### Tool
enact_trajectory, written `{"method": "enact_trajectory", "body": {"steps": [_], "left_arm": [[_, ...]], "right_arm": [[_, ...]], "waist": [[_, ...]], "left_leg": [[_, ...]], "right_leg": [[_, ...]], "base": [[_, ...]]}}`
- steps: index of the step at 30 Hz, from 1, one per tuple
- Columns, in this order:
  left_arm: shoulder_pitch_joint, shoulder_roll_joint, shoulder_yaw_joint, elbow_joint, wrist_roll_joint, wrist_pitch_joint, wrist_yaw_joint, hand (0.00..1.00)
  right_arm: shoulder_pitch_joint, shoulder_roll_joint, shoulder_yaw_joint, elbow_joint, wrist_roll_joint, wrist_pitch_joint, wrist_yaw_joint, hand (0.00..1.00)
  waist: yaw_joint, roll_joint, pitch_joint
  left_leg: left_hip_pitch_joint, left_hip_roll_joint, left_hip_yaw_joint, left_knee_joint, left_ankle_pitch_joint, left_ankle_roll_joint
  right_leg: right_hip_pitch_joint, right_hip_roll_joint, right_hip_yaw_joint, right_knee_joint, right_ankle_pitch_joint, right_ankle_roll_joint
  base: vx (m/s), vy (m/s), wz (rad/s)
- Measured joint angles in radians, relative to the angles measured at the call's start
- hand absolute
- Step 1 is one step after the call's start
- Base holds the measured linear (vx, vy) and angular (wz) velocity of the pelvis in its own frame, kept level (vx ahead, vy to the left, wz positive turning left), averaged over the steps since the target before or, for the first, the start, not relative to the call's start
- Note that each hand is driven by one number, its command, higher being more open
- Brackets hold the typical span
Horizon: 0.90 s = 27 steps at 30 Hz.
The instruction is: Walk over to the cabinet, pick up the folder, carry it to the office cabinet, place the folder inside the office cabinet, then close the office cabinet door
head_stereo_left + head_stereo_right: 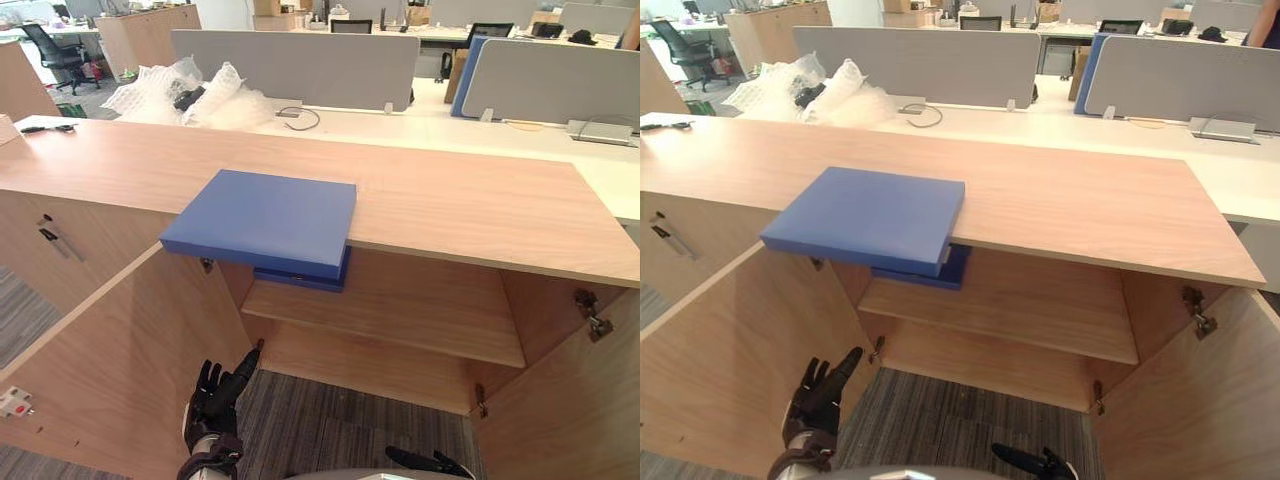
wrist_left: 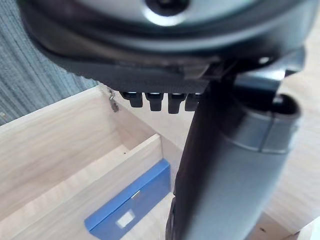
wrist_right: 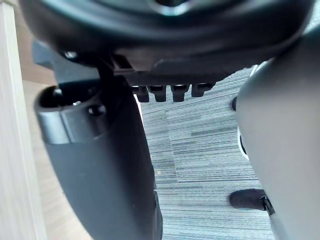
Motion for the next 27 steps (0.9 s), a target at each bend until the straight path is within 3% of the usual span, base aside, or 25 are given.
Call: {"method": "enact_trajectory", "body": {"steps": [8,12,16,20,23,27], "left_arm": [[0.018,-0.008,0.030,-0.136,0.101,0.001,0.091,1.00],[0.039,-0.017,0.060,-0.398,0.177,-0.001,0.161,1.00],[0.035,-0.018,0.103,-0.647,0.384,-0.050,0.268,1.00],[-0.013,0.001,0.201,-0.784,0.598,-0.068,0.417,1.00],[-0.031,0.016,0.216,-0.853,0.743,-0.067,0.498,1.00],[-0.033,0.093,0.158,-0.907,0.843,-0.068,0.509,1.00]], "right_arm": [[0.011,0.011,0.004,-0.005,-0.002,0.005,-0.013,1.00],[0.022,0.018,0.035,-0.004,-0.001,0.008,-0.026,1.00],[0.025,0.022,0.052,-0.005,0.000,0.008,-0.032,1.00],[0.028,0.022,0.052,-0.004,-0.002,0.008,-0.045,1.00],[0.026,0.024,0.042,-0.003,-0.009,0.005,-0.055,1.00],[0.003,0.026,-0.004,0.025,-0.038,0.001,-0.059,1.00]], "waist": [[0.023,-0.010,-0.009],[0.040,-0.023,-0.020],[0.047,-0.030,-0.032],[0.051,-0.029,-0.053],[0.056,-0.024,-0.065],[0.058,-0.013,-0.074]], "left_leg": [[-0.033,0.000,-0.036,0.049,-0.016,-0.009],[-0.056,-0.001,-0.063,0.069,-0.025,-0.017],[-0.062,-0.004,-0.068,0.070,-0.026,-0.016],[-0.067,-0.006,-0.080,0.071,-0.025,-0.015],[-0.071,-0.006,-0.086,0.069,-0.025,-0.014],[-0.072,-0.008,-0.089,0.067,-0.024,-0.013]], "right_leg": [[0.017,0.006,-0.046,-0.007,-0.003,-0.003],[0.018,0.009,-0.071,-0.007,-0.004,-0.004],[0.019,0.008,-0.076,-0.009,-0.003,-0.004],[0.021,0.011,-0.083,-0.019,-0.003,-0.003],[0.022,0.015,-0.086,-0.027,-0.002,-0.004],[0.022,0.018,-0.087,-0.033,-0.001,-0.006]], "base": [[0.00,-0.029,0.15],[-0.04,-0.022,0.16],[-0.02,-0.007,0.04],[0.00,-0.016,0.06],[0.00,-0.021,0.05],[0.00,-0.006,0.01]]}}
